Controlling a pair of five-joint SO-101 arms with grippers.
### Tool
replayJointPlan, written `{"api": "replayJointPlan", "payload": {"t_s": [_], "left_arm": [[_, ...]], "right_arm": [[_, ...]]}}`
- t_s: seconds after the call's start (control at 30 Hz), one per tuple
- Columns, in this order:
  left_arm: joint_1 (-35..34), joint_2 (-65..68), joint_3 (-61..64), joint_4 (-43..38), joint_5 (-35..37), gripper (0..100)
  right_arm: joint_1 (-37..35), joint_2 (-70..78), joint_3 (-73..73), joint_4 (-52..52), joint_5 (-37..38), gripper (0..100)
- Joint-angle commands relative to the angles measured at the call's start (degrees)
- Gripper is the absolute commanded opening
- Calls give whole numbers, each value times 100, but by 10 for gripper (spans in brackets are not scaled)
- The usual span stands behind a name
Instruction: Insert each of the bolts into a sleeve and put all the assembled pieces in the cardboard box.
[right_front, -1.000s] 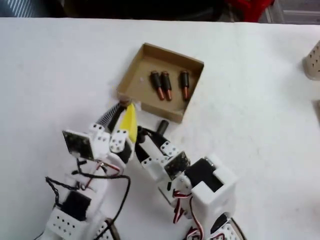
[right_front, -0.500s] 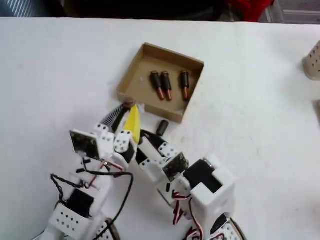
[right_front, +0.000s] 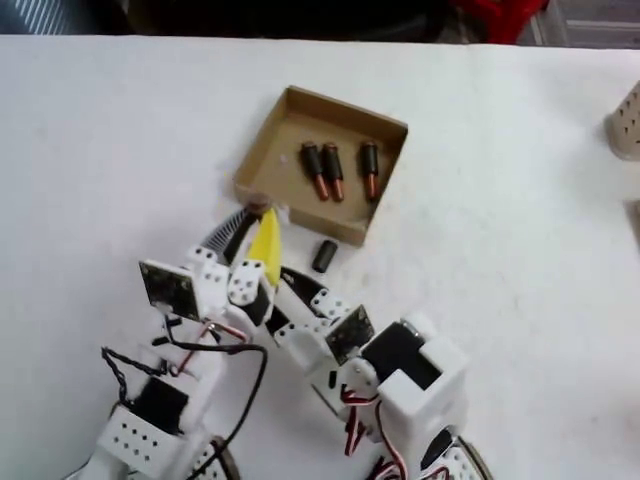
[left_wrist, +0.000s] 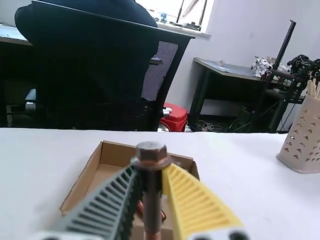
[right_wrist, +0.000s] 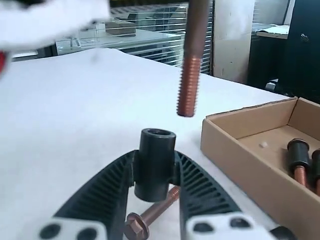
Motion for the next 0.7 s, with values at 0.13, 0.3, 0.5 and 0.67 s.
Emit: {"api": "replayJointPlan", "payload": {"t_s": [0.13, 0.3, 0.5, 0.67], "left_arm": [[57, 22, -18, 105, 62, 24], [-75, 31, -18, 114, 53, 24], [-92, 31, -18, 132, 53, 24], [31, 22, -18, 659, 53, 24]], "right_arm": [[31, -163, 53, -40, -44, 16], [189, -189, 44, -48, -62, 16], [198, -189, 35, -119, -62, 16], [207, -189, 35, -163, -53, 16]]}}
